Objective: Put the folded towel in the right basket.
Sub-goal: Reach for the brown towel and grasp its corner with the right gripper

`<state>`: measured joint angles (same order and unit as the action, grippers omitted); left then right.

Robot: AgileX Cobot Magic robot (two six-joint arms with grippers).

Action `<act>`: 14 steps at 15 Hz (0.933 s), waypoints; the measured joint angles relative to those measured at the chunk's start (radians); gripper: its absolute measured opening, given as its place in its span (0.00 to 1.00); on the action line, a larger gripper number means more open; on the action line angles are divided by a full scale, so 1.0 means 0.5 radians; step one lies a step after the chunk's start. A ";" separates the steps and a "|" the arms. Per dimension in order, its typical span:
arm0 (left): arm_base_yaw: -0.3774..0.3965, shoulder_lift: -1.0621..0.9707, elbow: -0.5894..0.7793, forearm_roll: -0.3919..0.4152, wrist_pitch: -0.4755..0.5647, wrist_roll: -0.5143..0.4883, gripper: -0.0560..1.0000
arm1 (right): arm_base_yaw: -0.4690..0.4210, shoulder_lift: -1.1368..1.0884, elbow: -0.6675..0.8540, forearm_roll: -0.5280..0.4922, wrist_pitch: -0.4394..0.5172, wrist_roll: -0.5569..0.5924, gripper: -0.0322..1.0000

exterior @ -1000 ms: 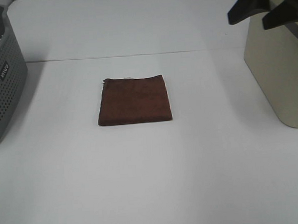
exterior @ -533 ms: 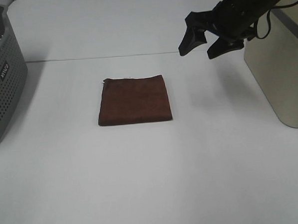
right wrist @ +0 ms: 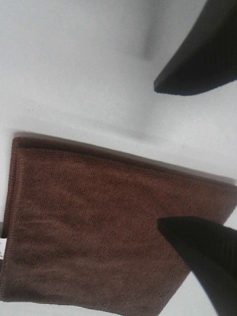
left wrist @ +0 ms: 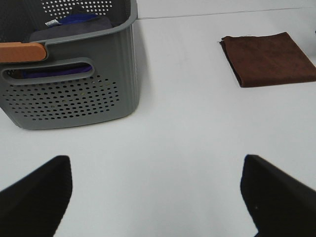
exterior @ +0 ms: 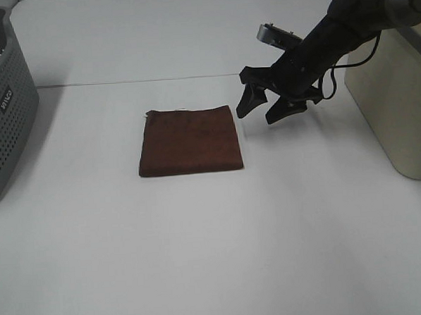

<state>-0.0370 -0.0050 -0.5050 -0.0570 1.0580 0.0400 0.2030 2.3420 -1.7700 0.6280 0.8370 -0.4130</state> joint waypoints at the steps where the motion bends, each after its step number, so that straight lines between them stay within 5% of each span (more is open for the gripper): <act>1: 0.000 0.000 0.000 0.000 0.000 0.000 0.88 | 0.000 0.000 0.000 0.000 0.000 0.000 0.67; 10: 0.000 0.000 0.000 0.000 0.000 0.000 0.88 | 0.000 0.314 -0.282 0.336 0.272 0.046 0.74; 14: 0.000 0.000 0.000 0.000 0.000 0.000 0.88 | 0.124 0.358 -0.298 0.406 0.232 0.056 0.61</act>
<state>-0.0370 -0.0050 -0.5050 -0.0570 1.0580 0.0400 0.2650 2.5210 -1.9190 0.8310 0.9530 -0.3850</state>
